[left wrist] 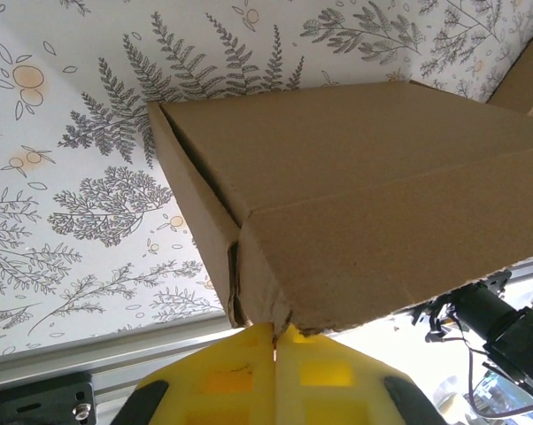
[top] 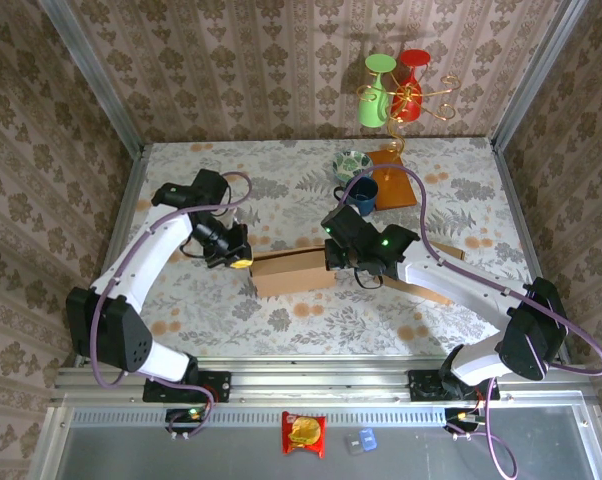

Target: Fold the paper box

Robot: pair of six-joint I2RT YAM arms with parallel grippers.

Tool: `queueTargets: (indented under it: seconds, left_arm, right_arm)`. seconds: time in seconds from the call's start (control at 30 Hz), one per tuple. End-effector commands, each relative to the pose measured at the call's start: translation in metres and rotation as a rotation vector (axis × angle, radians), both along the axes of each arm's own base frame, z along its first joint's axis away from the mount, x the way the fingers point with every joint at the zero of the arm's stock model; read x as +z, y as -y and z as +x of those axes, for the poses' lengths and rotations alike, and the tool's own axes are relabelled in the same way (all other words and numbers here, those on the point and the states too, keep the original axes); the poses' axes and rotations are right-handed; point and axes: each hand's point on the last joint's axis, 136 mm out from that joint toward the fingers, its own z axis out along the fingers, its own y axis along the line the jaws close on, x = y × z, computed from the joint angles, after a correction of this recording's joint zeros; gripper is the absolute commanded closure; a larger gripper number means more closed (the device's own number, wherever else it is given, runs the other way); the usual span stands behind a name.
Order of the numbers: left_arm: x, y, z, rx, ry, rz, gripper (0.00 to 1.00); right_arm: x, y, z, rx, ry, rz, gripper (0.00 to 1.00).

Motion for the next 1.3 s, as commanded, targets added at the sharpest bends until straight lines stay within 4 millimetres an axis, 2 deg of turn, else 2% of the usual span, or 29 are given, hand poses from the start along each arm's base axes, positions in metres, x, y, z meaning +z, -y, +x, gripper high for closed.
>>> queueTargets:
  seconds: [0.0,0.27,0.4,0.47,0.5,0.57,0.63,0.7,0.77,0.9,0.97,1.17,1.27]
  left_arm:
    - [-0.011,-0.010,-0.010,0.000,-0.002,0.030,1.00]
    - [-0.025,-0.012,-0.016,0.007,0.038,0.031,1.00]
    - [-0.026,-0.013,-0.016,0.006,0.057,0.035,1.00]
    - [-0.026,-0.013,-0.016,0.000,0.066,0.040,1.00]
    - [-0.025,-0.012,-0.016,-0.005,0.072,0.043,1.00]
    - [-0.025,-0.012,-0.016,-0.014,0.077,0.047,1.00]
    - [-0.026,-0.011,-0.017,-0.022,0.082,0.051,1.00]
    - [-0.026,-0.010,-0.017,-0.031,0.097,0.058,1.00]
    - [-0.026,-0.009,-0.018,-0.038,0.104,0.066,1.00]
    - [-0.028,-0.009,-0.021,-0.047,0.106,0.078,1.00]
    - [-0.029,-0.009,-0.022,-0.049,0.109,0.082,1.00]
    - [-0.028,-0.009,-0.022,-0.043,0.118,0.079,1.00]
    - [-0.028,-0.008,-0.022,-0.042,0.118,0.079,1.00]
  right_arm:
    - [-0.013,-0.003,-0.006,0.021,-0.020,-0.013,1.00]
    - [-0.019,-0.004,-0.010,0.045,-0.017,-0.019,1.00]
    - [-0.021,0.000,-0.016,0.027,-0.027,-0.008,1.00]
    - [-0.017,0.003,-0.019,0.000,-0.035,0.012,0.88]
    - [-0.002,0.005,-0.021,-0.019,-0.016,0.056,0.79]
    - [0.008,0.010,-0.024,-0.092,-0.038,0.147,0.61]
    - [0.014,0.011,-0.027,-0.196,-0.102,0.325,0.48]
    - [0.023,0.005,-0.024,-0.343,-0.159,0.599,0.41]
    - [0.023,0.001,-0.021,-0.475,-0.218,0.810,0.36]
    - [0.027,-0.006,-0.010,-0.619,-0.272,1.056,0.32]
    - [0.028,-0.008,-0.004,-0.659,-0.283,1.113,0.31]
    - [0.007,-0.020,-0.003,-0.680,-0.366,1.099,0.34]
    - [-0.008,-0.018,-0.002,-0.702,-0.373,1.081,0.37]
